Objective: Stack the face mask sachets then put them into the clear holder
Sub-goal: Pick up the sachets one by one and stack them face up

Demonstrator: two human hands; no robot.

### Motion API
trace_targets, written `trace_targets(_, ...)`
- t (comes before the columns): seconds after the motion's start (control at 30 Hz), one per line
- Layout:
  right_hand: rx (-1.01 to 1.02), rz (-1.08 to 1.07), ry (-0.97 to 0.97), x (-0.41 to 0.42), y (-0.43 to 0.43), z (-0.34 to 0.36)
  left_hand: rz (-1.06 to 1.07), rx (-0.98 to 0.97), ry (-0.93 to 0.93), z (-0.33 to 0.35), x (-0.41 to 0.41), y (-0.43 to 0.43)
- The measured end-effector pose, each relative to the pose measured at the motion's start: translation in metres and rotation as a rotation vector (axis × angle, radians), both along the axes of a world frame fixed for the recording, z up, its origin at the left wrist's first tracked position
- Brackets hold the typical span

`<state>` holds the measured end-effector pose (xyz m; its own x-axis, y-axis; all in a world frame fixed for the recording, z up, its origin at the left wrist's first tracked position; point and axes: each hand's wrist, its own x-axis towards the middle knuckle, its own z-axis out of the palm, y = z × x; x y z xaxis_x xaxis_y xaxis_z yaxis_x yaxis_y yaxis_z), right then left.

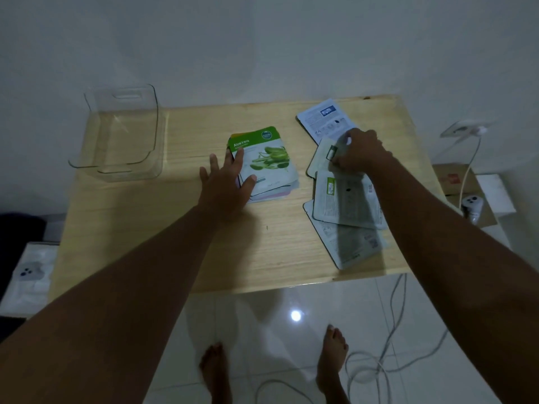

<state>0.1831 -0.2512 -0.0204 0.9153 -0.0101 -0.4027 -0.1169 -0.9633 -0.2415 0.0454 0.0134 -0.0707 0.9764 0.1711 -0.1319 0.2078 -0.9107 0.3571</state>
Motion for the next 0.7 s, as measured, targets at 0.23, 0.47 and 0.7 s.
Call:
trace_targets(0.23, 0.156, 0.003, -0.123, -0.003, -0.005, 0.001, 0.021, 0.008, -0.003, -0.001, -0.002, -0.004)
trace_targets(0.47, 0.419, 0.024, -0.362, 0.002, 0.004, 0.041, 0.016, -0.029, 0.007, 0.002, -0.002, -0.003)
trace_targets(0.7, 0.387, 0.054, -0.426, -0.014, 0.085, 0.045, 0.004, -0.002, 0.025, 0.002, -0.002, -0.003)
